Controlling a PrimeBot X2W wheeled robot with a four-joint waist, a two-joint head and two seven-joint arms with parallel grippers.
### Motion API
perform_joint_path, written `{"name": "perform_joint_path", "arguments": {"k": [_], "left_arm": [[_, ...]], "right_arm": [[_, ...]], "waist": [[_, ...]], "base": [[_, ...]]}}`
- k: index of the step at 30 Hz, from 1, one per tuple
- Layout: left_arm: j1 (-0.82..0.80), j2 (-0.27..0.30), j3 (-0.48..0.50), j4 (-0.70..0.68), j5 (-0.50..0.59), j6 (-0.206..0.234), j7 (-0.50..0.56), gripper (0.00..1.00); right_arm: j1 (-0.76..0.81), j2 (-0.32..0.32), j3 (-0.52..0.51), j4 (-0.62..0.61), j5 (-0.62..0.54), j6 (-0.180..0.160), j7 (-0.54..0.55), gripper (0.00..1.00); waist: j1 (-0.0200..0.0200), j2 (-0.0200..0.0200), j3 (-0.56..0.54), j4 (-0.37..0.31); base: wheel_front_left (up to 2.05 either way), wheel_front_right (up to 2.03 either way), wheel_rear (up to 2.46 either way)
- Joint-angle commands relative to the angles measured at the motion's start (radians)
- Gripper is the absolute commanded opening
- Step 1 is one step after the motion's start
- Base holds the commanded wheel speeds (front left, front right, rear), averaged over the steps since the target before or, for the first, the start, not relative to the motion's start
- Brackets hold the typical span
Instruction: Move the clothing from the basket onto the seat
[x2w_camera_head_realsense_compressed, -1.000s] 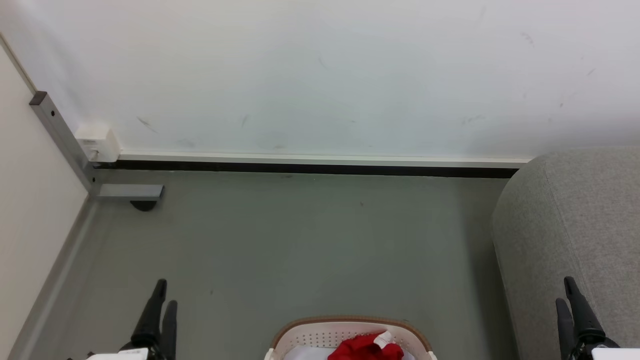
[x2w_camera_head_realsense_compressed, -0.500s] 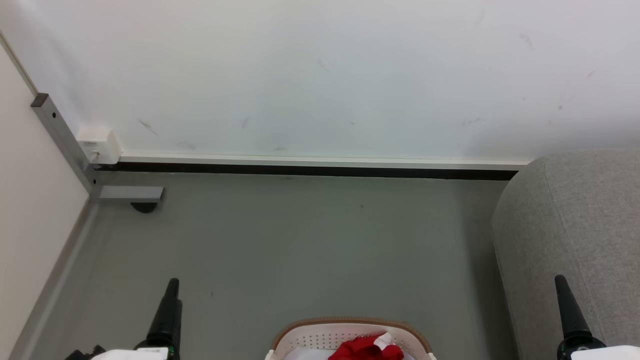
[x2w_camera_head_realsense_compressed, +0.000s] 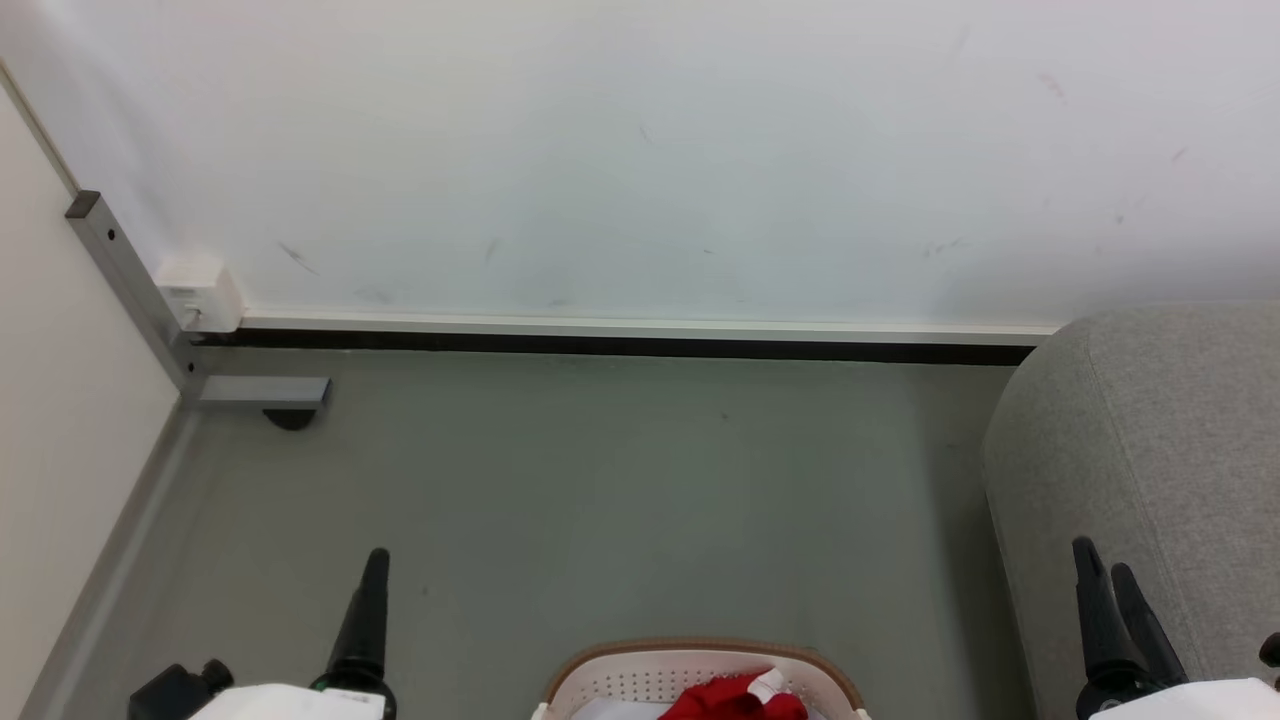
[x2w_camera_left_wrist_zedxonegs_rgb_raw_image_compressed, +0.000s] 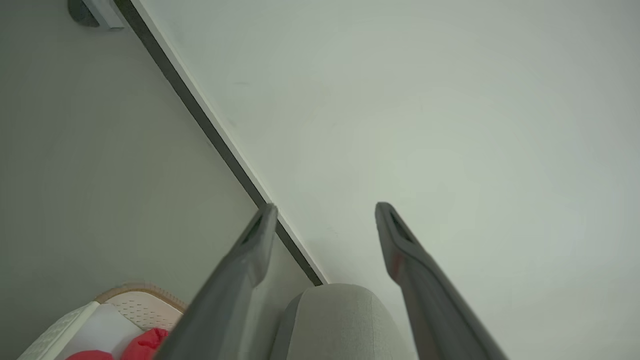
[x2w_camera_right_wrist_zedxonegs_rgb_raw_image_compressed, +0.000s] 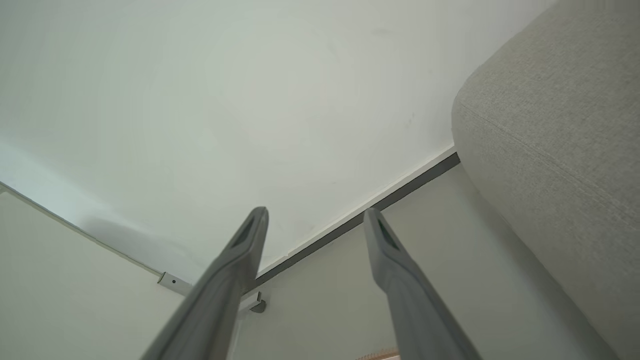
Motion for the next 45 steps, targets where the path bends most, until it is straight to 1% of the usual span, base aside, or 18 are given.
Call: {"name": "perform_joint_path", "arguments": {"k": [1, 8, 24, 37, 41, 45], "left_arm": [[-0.022, 0.008, -0.002, -0.018, 0.053, 0.003, -0.014, 1.0], [-0.023, 0.009, -0.02, -0.027, 0.204, 0.008, -0.036, 1.0], [-0.017, 0.011, -0.037, -0.032, 0.503, -0.001, -0.087, 1.0], [0.0, 0.02, -0.034, -0.044, 0.686, -0.007, -0.122, 1.0], [0.002, 0.028, -0.044, -0.036, 0.737, -0.008, -0.132, 1.0], [0.005, 0.033, -0.043, -0.034, 0.783, -0.009, -0.143, 1.0]], "right_arm": [[-0.006, -0.016, 0.008, -0.014, -0.054, -0.001, -0.014, 1.0], [-0.003, -0.025, 0.03, -0.004, -0.198, -0.001, -0.038, 1.0], [0.006, -0.029, 0.038, 0.017, -0.422, -0.001, -0.087, 1.0], [0.012, -0.032, 0.031, 0.026, -0.566, -0.001, -0.122, 1.0], [0.015, -0.02, 0.018, 0.027, -0.579, -0.001, -0.133, 1.0], [0.017, -0.022, 0.013, 0.033, -0.604, -0.001, -0.143, 1.0]], "waist": [[0.0, 0.0, -0.001, -0.001], [0.0, 0.0, -0.001, 0.0], [0.0, 0.0, -0.002, -0.005], [0.0, 0.0, -0.002, -0.012], [0.0, 0.0, -0.001, -0.013], [0.0, 0.0, -0.002, -0.014]], "base": [[0.0, 0.0, 0.0], [0.0, 0.0, 0.0], [0.0, 0.0, 0.0], [0.0, 0.0, 0.0], [0.0, 0.0, 0.0], [0.0, 0.0, 0.0]]}}
